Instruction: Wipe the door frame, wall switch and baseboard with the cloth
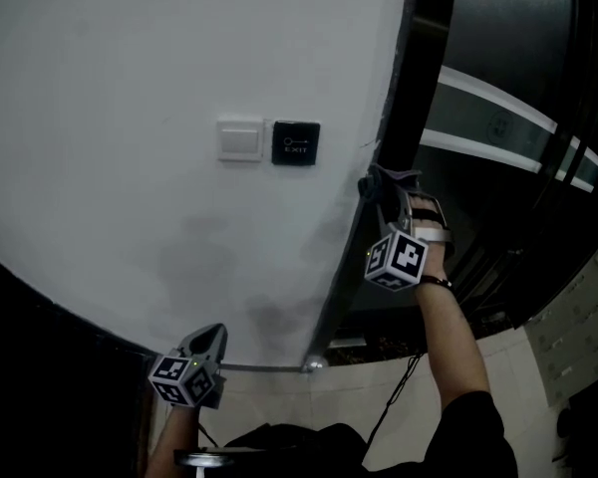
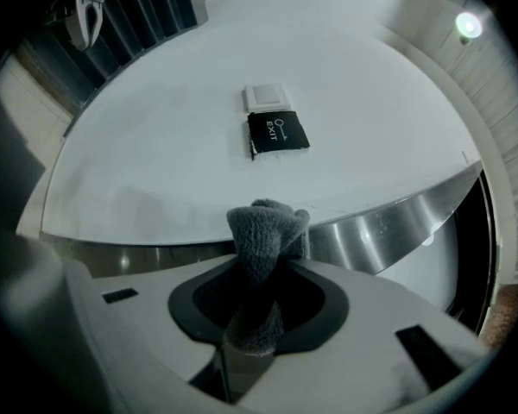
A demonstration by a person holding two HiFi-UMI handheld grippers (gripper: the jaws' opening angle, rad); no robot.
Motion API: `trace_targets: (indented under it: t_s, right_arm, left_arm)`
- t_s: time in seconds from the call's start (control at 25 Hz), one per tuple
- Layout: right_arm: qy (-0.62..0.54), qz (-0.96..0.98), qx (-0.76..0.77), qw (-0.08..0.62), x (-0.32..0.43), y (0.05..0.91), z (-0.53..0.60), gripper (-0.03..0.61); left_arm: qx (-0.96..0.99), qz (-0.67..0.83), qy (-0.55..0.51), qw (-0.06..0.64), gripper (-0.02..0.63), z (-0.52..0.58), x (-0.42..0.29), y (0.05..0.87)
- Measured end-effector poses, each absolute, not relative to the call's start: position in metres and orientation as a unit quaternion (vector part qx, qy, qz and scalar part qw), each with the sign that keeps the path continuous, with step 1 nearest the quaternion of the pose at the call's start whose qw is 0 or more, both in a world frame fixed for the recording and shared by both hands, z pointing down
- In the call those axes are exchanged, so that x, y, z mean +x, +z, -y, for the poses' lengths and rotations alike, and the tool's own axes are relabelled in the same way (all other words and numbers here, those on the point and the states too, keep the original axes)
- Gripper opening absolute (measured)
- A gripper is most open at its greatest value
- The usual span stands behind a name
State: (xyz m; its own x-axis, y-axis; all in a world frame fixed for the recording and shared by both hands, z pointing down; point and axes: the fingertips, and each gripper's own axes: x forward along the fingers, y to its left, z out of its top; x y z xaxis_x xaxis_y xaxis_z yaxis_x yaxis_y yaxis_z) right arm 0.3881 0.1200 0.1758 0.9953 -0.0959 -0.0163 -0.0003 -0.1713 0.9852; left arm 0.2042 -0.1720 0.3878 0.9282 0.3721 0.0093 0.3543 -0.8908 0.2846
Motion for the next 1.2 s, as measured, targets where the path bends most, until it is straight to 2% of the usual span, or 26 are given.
trace_targets:
  t_s: [0.48, 0.68, 1.2]
  right_arm:
    - [0.004, 0.084, 0.756, 0.649, 0.388, 0.254, -0.125, 0.094]
    - [0.022, 0.092, 0.763, 0.64, 0.387, 0.278, -0.129, 0.094]
    - [0.054, 0.13, 0.771, 0.622, 0.386, 0.333, -0.128, 0.094]
  left_arm:
    - [0.969, -0.199, 0.049, 0.138, 0.002, 0.155, 0.205, 0.399]
    - [0.971, -0.201, 0.056, 0.119, 0.002, 0.15, 0.209, 0.399]
    - [0.968, -0.206, 0.074, 0.121, 0.002, 0.137, 0.211, 0.411]
